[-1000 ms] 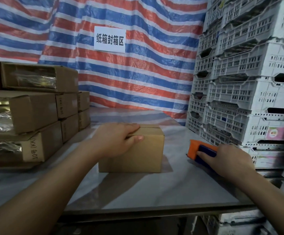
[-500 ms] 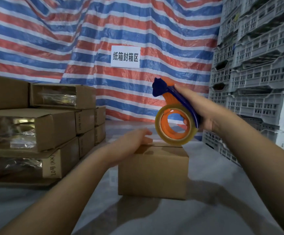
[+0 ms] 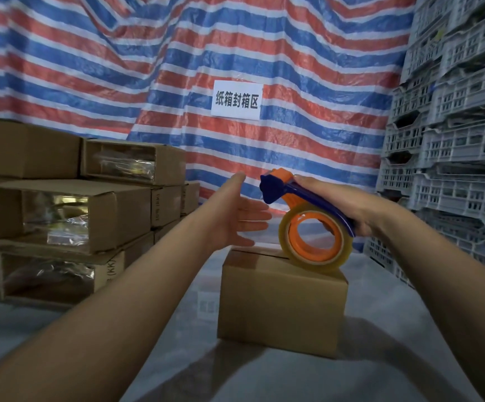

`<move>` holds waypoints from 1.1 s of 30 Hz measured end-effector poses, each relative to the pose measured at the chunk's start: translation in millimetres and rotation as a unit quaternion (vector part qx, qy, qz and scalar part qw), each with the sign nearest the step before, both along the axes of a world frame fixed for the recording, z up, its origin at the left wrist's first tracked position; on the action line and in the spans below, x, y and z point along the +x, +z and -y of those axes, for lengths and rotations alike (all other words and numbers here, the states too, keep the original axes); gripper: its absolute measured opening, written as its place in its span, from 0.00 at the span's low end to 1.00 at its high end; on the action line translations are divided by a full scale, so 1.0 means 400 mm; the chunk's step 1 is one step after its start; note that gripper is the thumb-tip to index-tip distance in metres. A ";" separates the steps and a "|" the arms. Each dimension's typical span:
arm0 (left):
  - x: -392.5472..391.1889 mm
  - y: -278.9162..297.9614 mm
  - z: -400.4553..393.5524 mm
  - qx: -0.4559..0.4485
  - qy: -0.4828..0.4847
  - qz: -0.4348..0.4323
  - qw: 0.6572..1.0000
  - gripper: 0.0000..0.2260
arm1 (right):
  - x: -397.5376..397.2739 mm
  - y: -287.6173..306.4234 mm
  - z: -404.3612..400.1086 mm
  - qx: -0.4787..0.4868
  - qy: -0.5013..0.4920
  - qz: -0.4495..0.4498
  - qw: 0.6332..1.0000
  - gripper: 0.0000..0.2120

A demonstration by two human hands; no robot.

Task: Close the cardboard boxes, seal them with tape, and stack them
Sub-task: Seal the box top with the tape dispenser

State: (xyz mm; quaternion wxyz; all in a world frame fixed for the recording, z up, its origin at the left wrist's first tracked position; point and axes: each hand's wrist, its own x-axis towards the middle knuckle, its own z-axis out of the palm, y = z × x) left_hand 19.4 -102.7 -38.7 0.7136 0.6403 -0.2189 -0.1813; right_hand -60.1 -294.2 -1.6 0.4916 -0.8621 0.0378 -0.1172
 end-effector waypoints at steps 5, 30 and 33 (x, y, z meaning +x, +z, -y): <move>0.011 -0.002 0.013 -0.023 -0.017 -0.061 0.998 0.18 | 0.002 -0.006 0.011 0.001 -0.011 0.000 1.000 0.28; -0.002 -0.087 -0.002 -0.139 0.118 -0.120 0.976 0.10 | 0.029 0.087 0.030 -0.118 0.036 -0.191 0.974 0.17; 0.003 -0.085 -0.022 -0.087 0.143 -0.088 0.982 0.05 | 0.031 0.086 0.037 -0.113 0.061 -0.199 0.972 0.16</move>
